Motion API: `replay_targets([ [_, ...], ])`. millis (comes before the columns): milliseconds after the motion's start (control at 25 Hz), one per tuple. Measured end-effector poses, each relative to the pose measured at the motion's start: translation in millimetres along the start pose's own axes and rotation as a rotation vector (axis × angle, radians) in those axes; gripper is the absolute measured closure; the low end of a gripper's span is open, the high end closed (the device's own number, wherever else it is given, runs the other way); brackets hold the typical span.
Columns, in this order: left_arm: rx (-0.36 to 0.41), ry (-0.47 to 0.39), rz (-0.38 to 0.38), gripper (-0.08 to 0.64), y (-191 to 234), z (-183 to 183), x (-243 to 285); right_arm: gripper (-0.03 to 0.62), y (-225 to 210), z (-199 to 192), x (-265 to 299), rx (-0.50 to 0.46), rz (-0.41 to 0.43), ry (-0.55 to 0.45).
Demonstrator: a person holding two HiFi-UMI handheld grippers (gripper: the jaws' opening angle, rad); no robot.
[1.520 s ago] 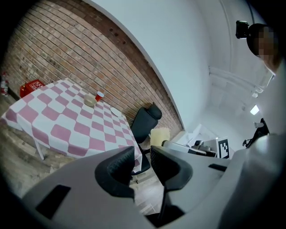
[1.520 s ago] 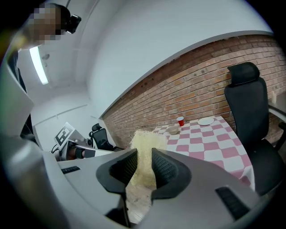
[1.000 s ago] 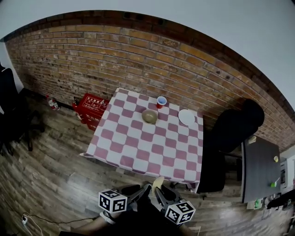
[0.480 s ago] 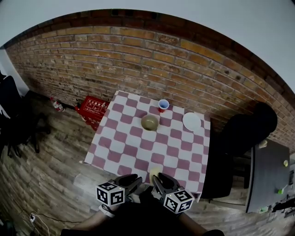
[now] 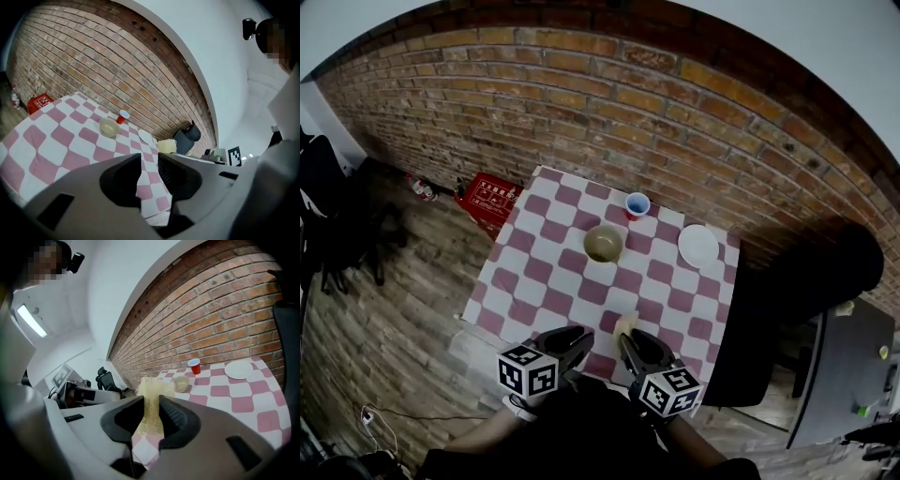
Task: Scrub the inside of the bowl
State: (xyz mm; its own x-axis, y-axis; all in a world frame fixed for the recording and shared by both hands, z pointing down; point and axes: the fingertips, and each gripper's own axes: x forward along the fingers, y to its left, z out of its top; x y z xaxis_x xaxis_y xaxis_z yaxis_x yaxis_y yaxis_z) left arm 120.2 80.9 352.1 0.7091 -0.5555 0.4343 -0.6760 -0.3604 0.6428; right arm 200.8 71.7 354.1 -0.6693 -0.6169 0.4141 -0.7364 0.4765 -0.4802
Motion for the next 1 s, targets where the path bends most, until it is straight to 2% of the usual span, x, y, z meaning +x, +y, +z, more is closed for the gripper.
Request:
replay_targets([
  [280,-0.01,0.011,0.019,0.44,37,28,-2,0.482,-17,12,28,0.024,-0.054,0.004],
  [440,0.001,0.028,-0.024,0.44,60,51,2,0.482,-16,22,51,0.055,-0.107,-0.02],
  [600,-0.005,0.041,-0.068,0.44,83,70,2,0.482,-8,20,73,0.081,-0.158,0.0],
  [840,-0.039,0.073,-0.122,0.44,117,81,7,0.482,-11,31,104,0.068,-0.23,0.009],
  [1000,-0.017,0.115,-0.139,0.44,135,87,16,0.482,-17,43,118,0.029,-0.269,0.001],
])
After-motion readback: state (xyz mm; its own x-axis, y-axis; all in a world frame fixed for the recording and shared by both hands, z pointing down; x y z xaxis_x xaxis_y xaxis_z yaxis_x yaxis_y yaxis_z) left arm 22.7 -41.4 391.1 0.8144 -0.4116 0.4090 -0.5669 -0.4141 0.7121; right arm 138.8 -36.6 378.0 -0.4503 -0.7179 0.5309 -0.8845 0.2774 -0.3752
